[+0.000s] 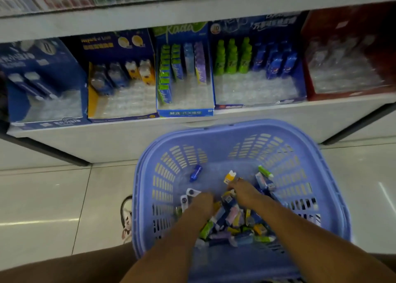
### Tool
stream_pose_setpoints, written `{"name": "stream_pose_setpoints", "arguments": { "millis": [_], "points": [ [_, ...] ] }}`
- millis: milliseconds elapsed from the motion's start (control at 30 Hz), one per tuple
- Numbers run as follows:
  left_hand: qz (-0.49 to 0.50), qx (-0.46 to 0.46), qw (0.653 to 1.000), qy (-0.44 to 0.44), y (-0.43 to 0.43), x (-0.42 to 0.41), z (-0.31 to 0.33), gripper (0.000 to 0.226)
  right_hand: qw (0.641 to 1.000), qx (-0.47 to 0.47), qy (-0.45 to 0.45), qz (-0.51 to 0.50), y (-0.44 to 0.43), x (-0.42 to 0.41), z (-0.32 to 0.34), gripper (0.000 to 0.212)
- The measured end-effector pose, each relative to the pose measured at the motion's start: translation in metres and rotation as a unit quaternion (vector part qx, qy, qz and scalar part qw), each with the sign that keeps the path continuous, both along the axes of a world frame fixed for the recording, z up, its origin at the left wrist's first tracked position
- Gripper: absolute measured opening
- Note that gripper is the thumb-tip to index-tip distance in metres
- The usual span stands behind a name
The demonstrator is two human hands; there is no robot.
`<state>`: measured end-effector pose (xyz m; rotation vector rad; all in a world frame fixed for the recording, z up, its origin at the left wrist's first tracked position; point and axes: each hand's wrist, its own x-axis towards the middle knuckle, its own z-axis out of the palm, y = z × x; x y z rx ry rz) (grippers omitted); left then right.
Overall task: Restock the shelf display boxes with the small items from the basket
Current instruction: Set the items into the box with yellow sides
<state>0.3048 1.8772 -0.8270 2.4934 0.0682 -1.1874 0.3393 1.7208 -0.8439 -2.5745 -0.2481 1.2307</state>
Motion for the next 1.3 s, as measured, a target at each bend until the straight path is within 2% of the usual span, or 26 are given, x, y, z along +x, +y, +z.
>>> {"name": "stream_pose_setpoints", "arguments": {
  "millis": [133, 233, 333, 433, 500, 567, 633, 700, 767, 867, 967, 1133, 1233, 1300],
  "points": [
    [-0.018, 0.009, 0.999, -0.026, -0.009, -0.002, -0.018, 0.031, 0.999, 0.026, -0.022, -0.012, -0.001, 0.000, -0.013, 0.039],
    [-0.027, 0.028, 0.999, -0.033, -0.014, 0.002, -0.021, 0.029, 0.999, 0.034, -0.040, -0.012, -0.001, 0.002, -0.016, 0.020],
    [-0.031, 0.035, 0.998, -0.032, -0.013, 0.003, -0.026, 0.026, 0.999, 0.033, -0.017, -0.016, -0.002, 0.002, -0.013, 0.001],
    [0.025, 0.000, 0.999, -0.037, -0.012, 0.004, -0.021, 0.019, 0.996, 0.059, -0.003, -0.071, -0.009, 0.007, -0.007, 0.011],
    [0.098, -0.034, 0.994, -0.040, -0.007, 0.008, -0.013, 0.019, 0.987, 0.099, 0.027, -0.121, -0.014, 0.016, 0.002, 0.013],
    [0.177, -0.092, 0.980, -0.023, 0.001, 0.017, -0.003, 0.033, 0.967, 0.155, 0.060, -0.193, -0.018, 0.027, 0.017, 0.019],
    [0.279, -0.174, 0.944, 0.020, 0.007, 0.028, 0.017, 0.030, 0.939, 0.213, 0.074, -0.259, -0.020, 0.037, 0.038, 0.012],
    [0.405, -0.264, 0.874, 0.052, 0.013, 0.036, 0.041, 0.022, 0.910, 0.272, 0.081, -0.301, -0.021, 0.041, 0.063, 0.010],
    [0.460, -0.330, 0.824, 0.041, 0.022, 0.041, 0.071, 0.021, 0.877, 0.343, 0.090, -0.323, -0.018, 0.043, 0.088, 0.015],
    [0.449, -0.375, 0.811, -0.016, 0.044, 0.044, 0.112, 0.017, 0.853, 0.408, 0.066, -0.318, -0.007, 0.040, 0.128, 0.015],
    [0.428, -0.418, 0.793, -0.116, 0.069, 0.043, 0.147, 0.015, 0.825, 0.462, 0.011, -0.324, 0.015, 0.036, 0.164, 0.014],
    [0.468, -0.463, 0.703, -0.268, 0.110, 0.037, 0.193, 0.017, 0.776, 0.542, -0.086, -0.311, 0.062, 0.044, 0.219, 0.016],
    [0.503, -0.482, 0.654, -0.296, 0.128, 0.033, 0.205, 0.017, 0.771, 0.543, -0.164, -0.290, 0.093, 0.063, 0.245, 0.016],
    [0.515, -0.494, 0.629, -0.308, 0.136, 0.032, 0.206, 0.018, 0.777, 0.511, -0.242, -0.276, 0.114, 0.082, 0.257, 0.017]
  ]
}}
